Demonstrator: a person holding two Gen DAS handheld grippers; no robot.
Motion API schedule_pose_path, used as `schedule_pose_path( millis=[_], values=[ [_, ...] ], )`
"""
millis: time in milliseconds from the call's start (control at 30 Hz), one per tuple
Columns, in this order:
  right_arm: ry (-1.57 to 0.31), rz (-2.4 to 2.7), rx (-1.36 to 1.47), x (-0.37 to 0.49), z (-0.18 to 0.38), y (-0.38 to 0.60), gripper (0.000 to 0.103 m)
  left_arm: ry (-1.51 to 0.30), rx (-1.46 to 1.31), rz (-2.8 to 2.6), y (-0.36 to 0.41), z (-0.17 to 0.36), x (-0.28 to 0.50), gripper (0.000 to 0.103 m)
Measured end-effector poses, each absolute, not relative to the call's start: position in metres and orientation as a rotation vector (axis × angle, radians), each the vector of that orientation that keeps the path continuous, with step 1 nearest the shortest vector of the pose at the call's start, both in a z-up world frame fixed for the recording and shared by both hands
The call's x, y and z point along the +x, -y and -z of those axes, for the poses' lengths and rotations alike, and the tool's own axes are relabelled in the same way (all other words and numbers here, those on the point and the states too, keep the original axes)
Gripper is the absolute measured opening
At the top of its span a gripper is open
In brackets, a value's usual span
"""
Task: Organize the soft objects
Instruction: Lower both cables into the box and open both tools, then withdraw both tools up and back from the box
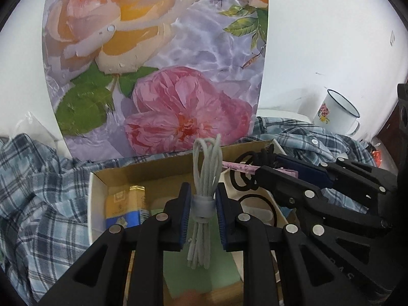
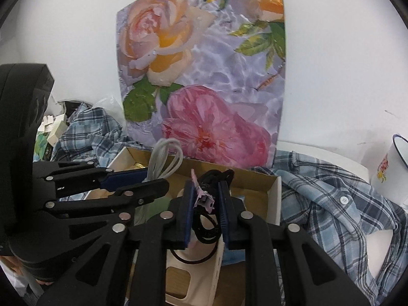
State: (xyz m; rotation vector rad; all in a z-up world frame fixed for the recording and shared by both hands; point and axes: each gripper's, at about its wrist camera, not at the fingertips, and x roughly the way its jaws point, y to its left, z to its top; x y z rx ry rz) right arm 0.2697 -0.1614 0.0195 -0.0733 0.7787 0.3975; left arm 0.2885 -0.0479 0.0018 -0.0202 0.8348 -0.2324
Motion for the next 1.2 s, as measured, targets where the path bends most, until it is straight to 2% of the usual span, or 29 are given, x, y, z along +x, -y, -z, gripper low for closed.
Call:
schedule_pose_path(
  millis=[700, 733, 800, 867, 967, 1000, 1067, 1133, 1200],
  values=[
    [-0.763, -0.388, -0.100, 0.268, -0.023, 0.159, 0.022, -0.794, -0.043, 0.232, 0.042, -0.012, 0.284, 0.023],
    [-0.764, -0.388, -0.100, 0.268, -0.023, 0.159, 0.022, -0.795, -0.044, 0.234, 0.042, -0.012, 0.285, 0.026],
    [-0.762, -0.387, -0.100, 0.268, -0.023, 0.159, 0.022, -0.795, -0.041, 0.225, 0.041, -0.012, 0.284, 0.038],
    [-0.761, -0.385, -0.092, 0.269, -0.023, 0.161, 0.022, -0.781, -0.028, 0.185, 0.039, -0.013, 0.285, 0.063],
    [-0.754, -0.385, -0.065, 0.270, -0.025, 0.168, 0.024, -0.761, -0.036, 0.151, 0.031, -0.015, 0.287, 0.076],
    [-0.752, -0.385, -0.057, 0.270, -0.026, 0.169, 0.028, -0.763, -0.042, 0.150, 0.029, -0.015, 0.287, 0.079],
    [-0.747, -0.364, -0.052, 0.271, -0.026, 0.173, 0.043, -0.758, -0.038, 0.124, 0.025, -0.016, 0.288, 0.083],
    [-0.738, -0.351, -0.024, 0.272, -0.027, 0.180, 0.076, -0.737, -0.033, 0.106, 0.021, -0.018, 0.288, 0.090],
    [-0.733, -0.368, 0.034, 0.274, -0.027, 0.188, 0.081, -0.726, -0.057, 0.117, 0.016, -0.021, 0.288, 0.095]
  ],
)
